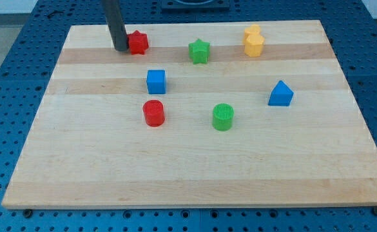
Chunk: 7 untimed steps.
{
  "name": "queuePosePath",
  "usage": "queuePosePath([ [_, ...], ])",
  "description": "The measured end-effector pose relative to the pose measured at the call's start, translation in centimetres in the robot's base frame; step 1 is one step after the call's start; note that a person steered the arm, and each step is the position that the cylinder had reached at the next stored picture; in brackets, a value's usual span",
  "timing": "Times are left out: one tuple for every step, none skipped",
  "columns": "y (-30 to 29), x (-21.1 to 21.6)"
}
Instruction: Push red star towards the top of the green star
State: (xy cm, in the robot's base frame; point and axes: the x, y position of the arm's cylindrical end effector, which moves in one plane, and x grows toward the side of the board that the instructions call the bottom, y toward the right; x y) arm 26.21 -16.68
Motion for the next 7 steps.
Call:
queuePosePath([
  [1.2, -0.4],
  [3.4, -0.4],
  [5.3, -0.4],
  [7.9, -0.4],
  [10.3, -0.4],
  [13.0, -0.4],
  [15.7, -0.4],
])
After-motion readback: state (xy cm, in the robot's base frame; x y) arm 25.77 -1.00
